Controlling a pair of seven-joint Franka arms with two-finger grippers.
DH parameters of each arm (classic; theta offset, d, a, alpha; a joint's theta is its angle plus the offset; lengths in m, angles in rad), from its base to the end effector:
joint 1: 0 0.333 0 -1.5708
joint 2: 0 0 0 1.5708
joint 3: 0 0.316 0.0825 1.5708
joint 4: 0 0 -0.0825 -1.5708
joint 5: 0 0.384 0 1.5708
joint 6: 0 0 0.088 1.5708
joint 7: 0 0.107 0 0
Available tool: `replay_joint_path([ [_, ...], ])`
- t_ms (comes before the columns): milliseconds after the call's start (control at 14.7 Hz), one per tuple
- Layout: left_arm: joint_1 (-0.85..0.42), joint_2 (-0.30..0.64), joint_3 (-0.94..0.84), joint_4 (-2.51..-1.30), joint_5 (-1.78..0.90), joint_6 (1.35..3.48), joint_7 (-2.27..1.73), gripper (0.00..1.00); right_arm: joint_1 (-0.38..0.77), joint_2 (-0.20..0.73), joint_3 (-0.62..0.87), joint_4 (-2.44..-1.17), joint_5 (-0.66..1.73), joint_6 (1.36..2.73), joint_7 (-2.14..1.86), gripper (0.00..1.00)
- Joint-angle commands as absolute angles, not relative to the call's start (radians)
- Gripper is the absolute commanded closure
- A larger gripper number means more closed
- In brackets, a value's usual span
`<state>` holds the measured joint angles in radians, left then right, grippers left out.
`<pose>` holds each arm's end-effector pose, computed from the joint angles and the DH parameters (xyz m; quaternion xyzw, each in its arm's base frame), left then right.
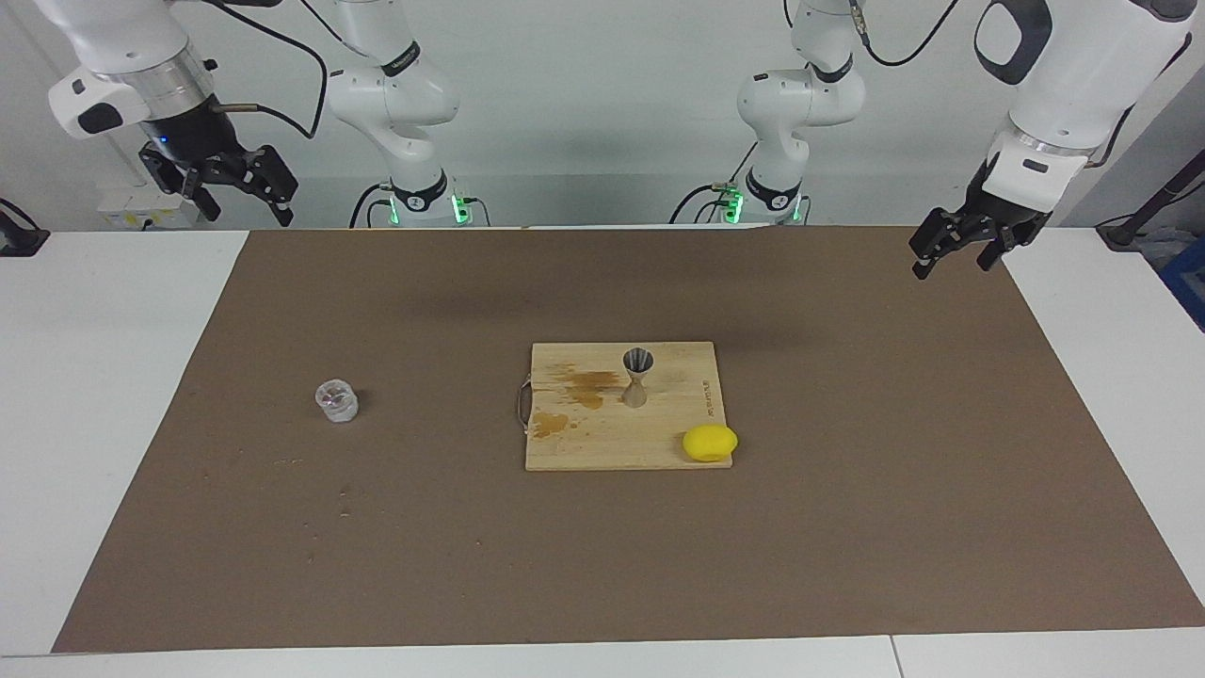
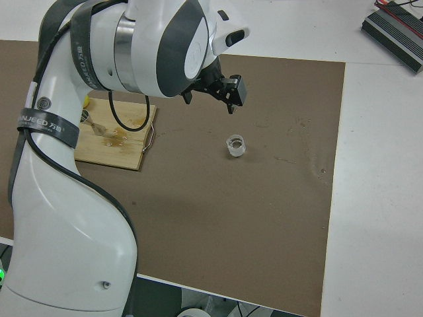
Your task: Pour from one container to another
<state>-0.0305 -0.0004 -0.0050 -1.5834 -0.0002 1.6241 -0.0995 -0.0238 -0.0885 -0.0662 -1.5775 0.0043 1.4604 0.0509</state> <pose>0.5593 -0.0199 0.6235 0.9993 0.0320 0.0205 0.0015 0.5130 -0.0476 0.6591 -0.9974 0.0700 0.0143 0.0053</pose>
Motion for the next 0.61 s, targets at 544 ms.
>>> replay_joint_path([
  [544,-0.018,0.002,-0.018,-1.557,0.014,1.598,-0.107,0.0,0.02,-0.11,-0.074,-1.621,-0.035,1.486,0.061,0.0],
])
